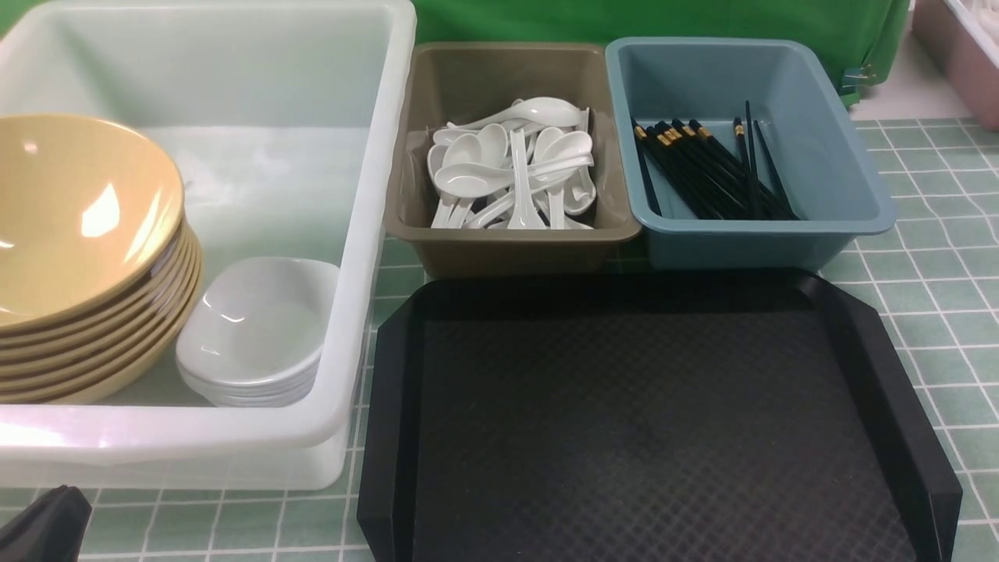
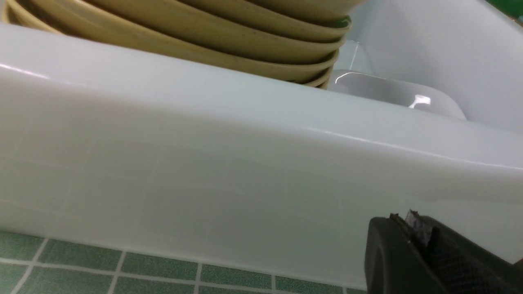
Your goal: On blue table put chopsticks spoon bowls plates into blue grey white boxes.
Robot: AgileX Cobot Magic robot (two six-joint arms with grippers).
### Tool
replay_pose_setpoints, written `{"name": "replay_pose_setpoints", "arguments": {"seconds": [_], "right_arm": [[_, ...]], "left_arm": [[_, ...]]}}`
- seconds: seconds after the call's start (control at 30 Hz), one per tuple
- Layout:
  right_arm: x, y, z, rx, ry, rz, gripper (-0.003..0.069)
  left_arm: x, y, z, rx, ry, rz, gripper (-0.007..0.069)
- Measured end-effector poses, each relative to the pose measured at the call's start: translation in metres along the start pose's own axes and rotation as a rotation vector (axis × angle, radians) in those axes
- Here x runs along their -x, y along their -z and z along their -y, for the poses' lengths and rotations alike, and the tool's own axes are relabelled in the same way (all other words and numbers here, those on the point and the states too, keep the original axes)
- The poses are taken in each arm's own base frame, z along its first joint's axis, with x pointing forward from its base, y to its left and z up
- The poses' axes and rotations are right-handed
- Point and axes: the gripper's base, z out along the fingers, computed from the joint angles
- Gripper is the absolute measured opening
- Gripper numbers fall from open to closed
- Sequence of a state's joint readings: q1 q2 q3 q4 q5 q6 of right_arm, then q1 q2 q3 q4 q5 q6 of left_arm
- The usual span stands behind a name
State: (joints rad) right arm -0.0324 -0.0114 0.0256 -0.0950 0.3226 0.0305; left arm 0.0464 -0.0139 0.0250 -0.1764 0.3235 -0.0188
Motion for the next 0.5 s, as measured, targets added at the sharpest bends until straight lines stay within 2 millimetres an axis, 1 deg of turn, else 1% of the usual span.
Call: {"name": "replay_pose_setpoints", "arguments": {"seconds": [0.5], "right_arm": [[0.0,0.0,0.0,0.0,0.0,0.0,0.0223]], "left_arm": [[0.0,0.0,0.0,0.0,0.0,0.0,0.0002]]}}
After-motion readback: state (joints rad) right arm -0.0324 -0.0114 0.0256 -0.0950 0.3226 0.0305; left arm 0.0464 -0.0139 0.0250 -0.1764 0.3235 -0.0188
